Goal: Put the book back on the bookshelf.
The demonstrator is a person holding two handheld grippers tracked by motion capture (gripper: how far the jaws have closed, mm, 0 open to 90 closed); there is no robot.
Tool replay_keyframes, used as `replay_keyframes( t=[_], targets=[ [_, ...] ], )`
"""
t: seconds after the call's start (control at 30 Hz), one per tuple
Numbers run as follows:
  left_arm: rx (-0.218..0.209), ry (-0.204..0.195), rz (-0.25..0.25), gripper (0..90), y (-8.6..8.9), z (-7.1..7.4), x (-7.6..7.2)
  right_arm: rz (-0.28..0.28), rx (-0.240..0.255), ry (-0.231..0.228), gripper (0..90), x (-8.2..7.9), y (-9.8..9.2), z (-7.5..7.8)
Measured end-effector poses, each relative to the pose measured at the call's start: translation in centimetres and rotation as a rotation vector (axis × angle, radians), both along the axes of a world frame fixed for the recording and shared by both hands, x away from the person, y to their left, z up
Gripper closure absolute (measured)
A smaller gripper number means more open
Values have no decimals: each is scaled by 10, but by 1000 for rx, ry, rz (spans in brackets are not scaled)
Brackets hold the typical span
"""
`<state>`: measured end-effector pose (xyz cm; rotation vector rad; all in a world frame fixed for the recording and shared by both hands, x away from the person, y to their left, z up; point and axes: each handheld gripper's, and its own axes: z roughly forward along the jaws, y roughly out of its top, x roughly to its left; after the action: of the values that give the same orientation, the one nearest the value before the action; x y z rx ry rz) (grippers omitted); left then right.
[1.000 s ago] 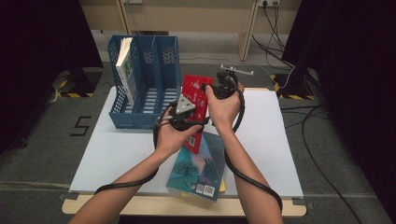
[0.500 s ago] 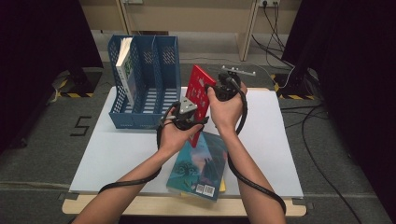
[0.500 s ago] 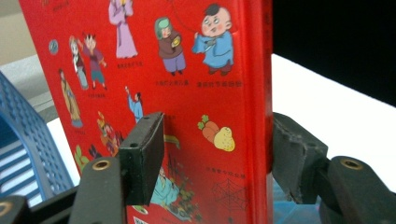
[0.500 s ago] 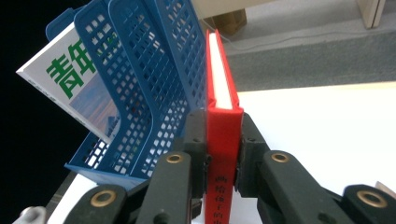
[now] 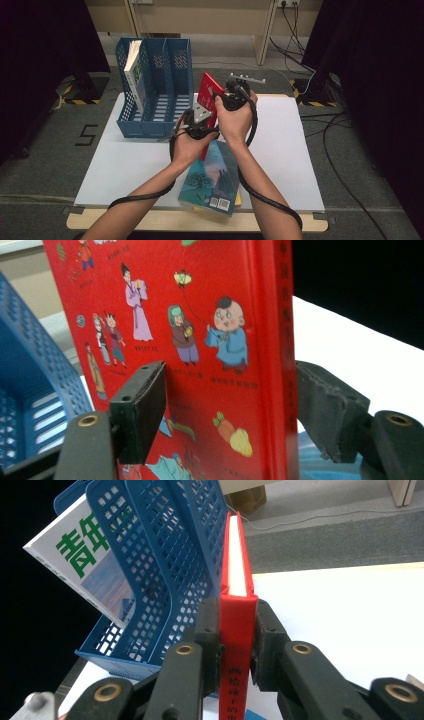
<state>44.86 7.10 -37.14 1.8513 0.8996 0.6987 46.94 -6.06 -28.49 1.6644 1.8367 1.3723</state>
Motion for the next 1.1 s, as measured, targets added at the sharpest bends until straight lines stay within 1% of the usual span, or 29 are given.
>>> replay_keyframes(
  t=[0.03, 0.07, 0.1, 0.23, 0.27, 0.3, 0.33, 0.4, 0.43, 0.53, 0.63, 0.67, 0.77, 0.83, 0.87, 1.0, 1.1],
  targets=[
    [-3, -1, 8, 299, 0, 0, 0, 3, 0, -2, 772, -1, 1, 0],
    [7, -16, 8, 301, 1, 0, 1, 4, 1, -4, 771, -1, 2, 0],
    [9, -19, 12, 305, 1, 1, 1, 7, 1, -3, 769, -2, 3, 1],
    [10, -23, 26, 332, 2, 1, 2, 14, 5, 3, 756, -3, 4, 2],
    [6, -11, 30, 341, 3, 1, 1, 17, 7, 5, 750, -3, 4, 2],
    [11, -25, 27, 349, 4, 1, 1, 24, 12, 7, 743, -3, 4, 2],
    [15, -27, 29, 358, 5, 0, 1, 28, 18, 11, 736, -4, 4, 2],
    [22, -33, 33, 418, 6, -1, 1, 36, 23, 17, 722, -4, 3, 2],
    [8, -25, 44, 433, 8, -3, -1, 43, 22, 22, 719, -5, 4, 2],
    [2, -18, 57, 452, 11, -2, -4, 58, 8, 19, 710, -7, 7, 3],
    [9, -11, 65, 479, 15, -1, -7, 79, 16, 27, 692, -8, 11, 5],
    [1, -9, 70, 492, 16, -1, -7, 84, 14, 25, 684, -8, 12, 6],
    [-6, 18, 83, 551, 23, 2, -10, 102, 21, 28, 657, -9, 14, 6],
    [-18, 48, 96, 589, 28, 4, -10, 124, 19, 27, 642, -9, 15, 7],
    [-14, 53, 101, 602, 29, 6, -10, 133, 24, 27, 634, -9, 15, 7],
    [7, 50, 112, 648, 34, 8, -12, 158, 28, 19, 611, -8, 19, 8],
    [4, 46, 121, 669, 38, 9, -12, 181, 22, 4, 599, -8, 21, 8]
  ],
)
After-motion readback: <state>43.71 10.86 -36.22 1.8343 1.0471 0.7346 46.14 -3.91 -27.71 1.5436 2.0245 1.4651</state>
